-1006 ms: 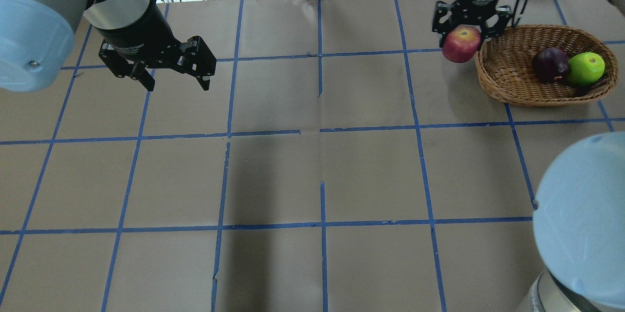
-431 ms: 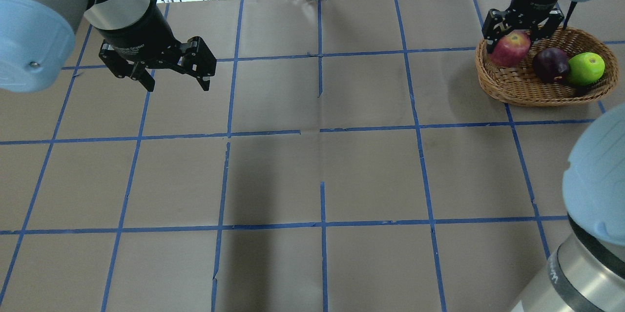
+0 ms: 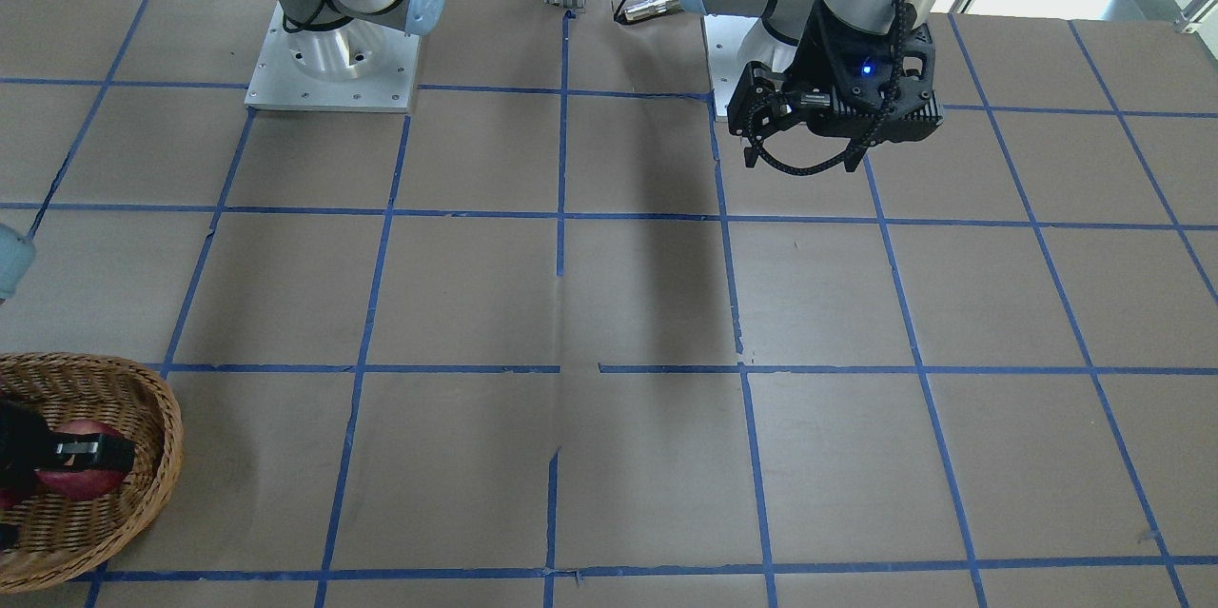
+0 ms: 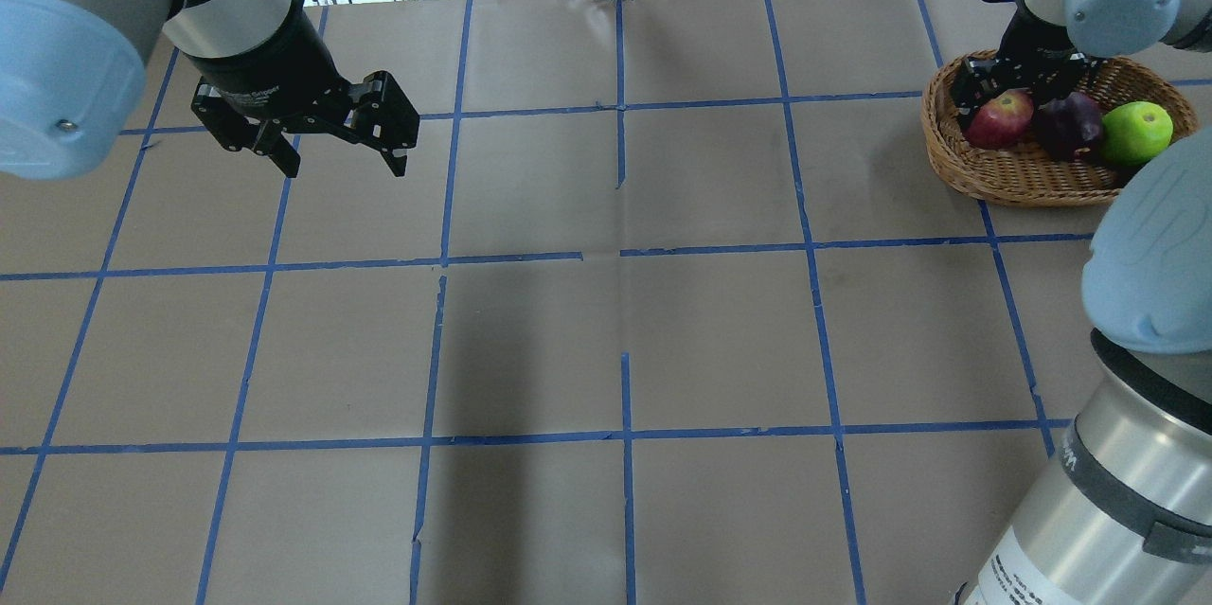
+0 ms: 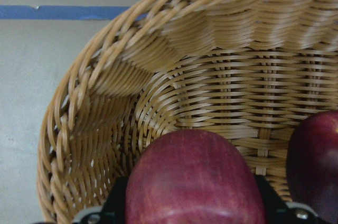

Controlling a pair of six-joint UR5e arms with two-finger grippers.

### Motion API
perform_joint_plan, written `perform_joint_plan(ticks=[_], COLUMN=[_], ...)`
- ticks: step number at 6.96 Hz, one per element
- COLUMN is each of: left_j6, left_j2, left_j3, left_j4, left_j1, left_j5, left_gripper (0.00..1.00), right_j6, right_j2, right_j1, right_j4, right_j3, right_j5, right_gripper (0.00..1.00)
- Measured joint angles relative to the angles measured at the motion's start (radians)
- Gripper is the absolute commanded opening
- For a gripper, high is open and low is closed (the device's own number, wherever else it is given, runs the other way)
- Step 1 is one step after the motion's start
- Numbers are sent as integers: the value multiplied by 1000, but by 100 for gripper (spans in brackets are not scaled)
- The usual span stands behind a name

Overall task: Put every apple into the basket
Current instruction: 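Carry the red apple into the basket with the right gripper, then open the right gripper and lift it from the basket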

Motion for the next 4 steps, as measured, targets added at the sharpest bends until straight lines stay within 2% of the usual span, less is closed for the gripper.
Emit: perform_joint_plan(ticks=[1, 2, 4], left_j6=[0, 0, 0], left_j2=[0, 1, 1], left_j3=[0, 0, 0], left_j4=[0, 0, -1], left_j1=[0, 0, 1], left_j5=[0, -1, -2], left_gripper=[100, 100, 100], right_j6=[-4, -6, -1], right_j2=[20, 32, 32], right_j1=[-9, -23, -34], right_j4=[-17, -28, -15], right_j3=[1, 0, -11], right_j5=[-6, -13, -11], right_gripper=[87, 100, 100])
